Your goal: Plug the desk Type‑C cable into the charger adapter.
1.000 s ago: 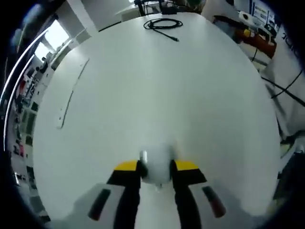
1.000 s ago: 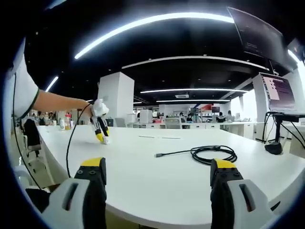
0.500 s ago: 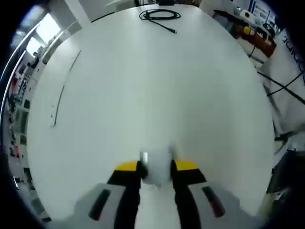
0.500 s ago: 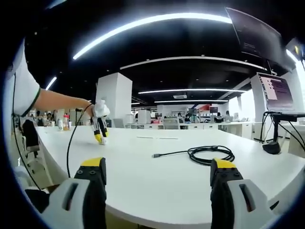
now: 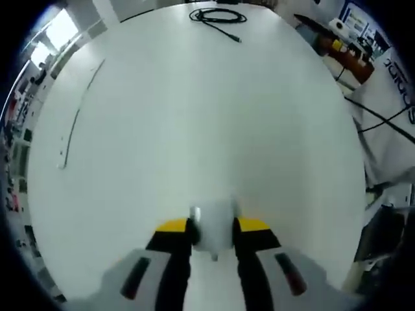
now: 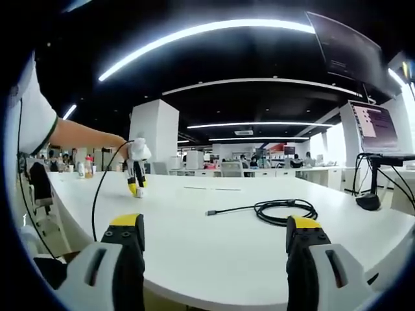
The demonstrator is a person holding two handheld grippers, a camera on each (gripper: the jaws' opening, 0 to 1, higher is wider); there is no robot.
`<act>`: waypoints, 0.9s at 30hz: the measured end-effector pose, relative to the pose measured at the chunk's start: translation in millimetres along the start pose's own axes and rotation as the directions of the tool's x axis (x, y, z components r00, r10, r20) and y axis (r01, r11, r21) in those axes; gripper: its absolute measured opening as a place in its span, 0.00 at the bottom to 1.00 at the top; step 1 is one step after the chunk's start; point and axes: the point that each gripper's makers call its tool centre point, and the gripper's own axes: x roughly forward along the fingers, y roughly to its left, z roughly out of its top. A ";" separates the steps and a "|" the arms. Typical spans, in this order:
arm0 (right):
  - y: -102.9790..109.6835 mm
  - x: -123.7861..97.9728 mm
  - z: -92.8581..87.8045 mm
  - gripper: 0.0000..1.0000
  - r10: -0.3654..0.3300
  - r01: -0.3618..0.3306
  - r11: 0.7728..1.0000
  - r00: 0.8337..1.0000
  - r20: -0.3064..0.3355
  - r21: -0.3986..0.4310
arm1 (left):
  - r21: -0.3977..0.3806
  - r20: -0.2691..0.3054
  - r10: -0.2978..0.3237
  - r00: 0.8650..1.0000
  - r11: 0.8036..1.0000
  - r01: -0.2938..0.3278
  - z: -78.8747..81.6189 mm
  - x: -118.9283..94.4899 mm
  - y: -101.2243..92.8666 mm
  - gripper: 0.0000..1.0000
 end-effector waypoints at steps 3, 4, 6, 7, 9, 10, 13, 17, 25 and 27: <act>-0.2 0.0 0.0 0.92 0.000 0.000 1.000 1.000 0.000 0.000 | -0.001 -0.014 -0.010 1.000 1.000 0.010 -0.6 -0.2 1.7 0.24; -0.3 0.0 0.1 0.92 -0.001 0.001 1.000 1.000 0.001 0.000 | 0.001 -0.021 -0.009 1.000 1.000 0.009 -0.2 0.1 -1.5 0.24; -0.6 0.0 0.2 0.92 -0.001 0.001 1.000 1.000 0.002 0.002 | -0.001 -0.034 -0.012 0.999 1.000 0.012 0.8 0.5 -6.8 0.24; -0.2 0.0 0.0 0.91 0.000 0.000 1.000 1.000 0.001 0.003 | -0.004 -0.040 -0.013 0.999 1.000 0.013 0.9 0.2 -8.0 0.24; -0.1 0.1 -0.6 0.91 0.000 0.000 1.000 1.000 -0.001 0.004 | -0.006 -0.044 -0.014 0.999 1.000 0.014 0.6 0.7 -8.7 0.24; -0.2 0.1 -1.1 0.91 0.000 0.000 1.000 1.000 -0.001 0.006 | -0.011 -0.047 -0.016 0.999 1.000 0.015 0.1 0.8 -8.8 0.24; 0.1 0.4 -1.6 0.91 0.002 -0.002 1.000 1.000 -0.002 0.008 | -0.050 -0.056 -0.020 0.998 0.999 0.017 -1.2 0.7 -9.0 0.24; 0.0 0.8 -3.0 0.91 0.002 -0.002 1.000 1.000 -0.003 0.010 | -0.089 -0.063 -0.018 0.998 0.996 0.012 -1.4 0.6 -10.7 0.24; 1.6 2.1 -5.3 0.91 0.007 -0.007 1.000 1.000 -0.006 0.019 | -0.143 -0.066 -0.006 0.998 0.990 -0.003 -1.5 0.0 -17.4 0.24; 1.1 2.1 -5.0 0.91 0.006 -0.006 1.000 1.000 -0.005 0.020 | -0.154 -0.068 -0.002 0.998 0.988 -0.009 -1.7 -0.2 -18.5 0.24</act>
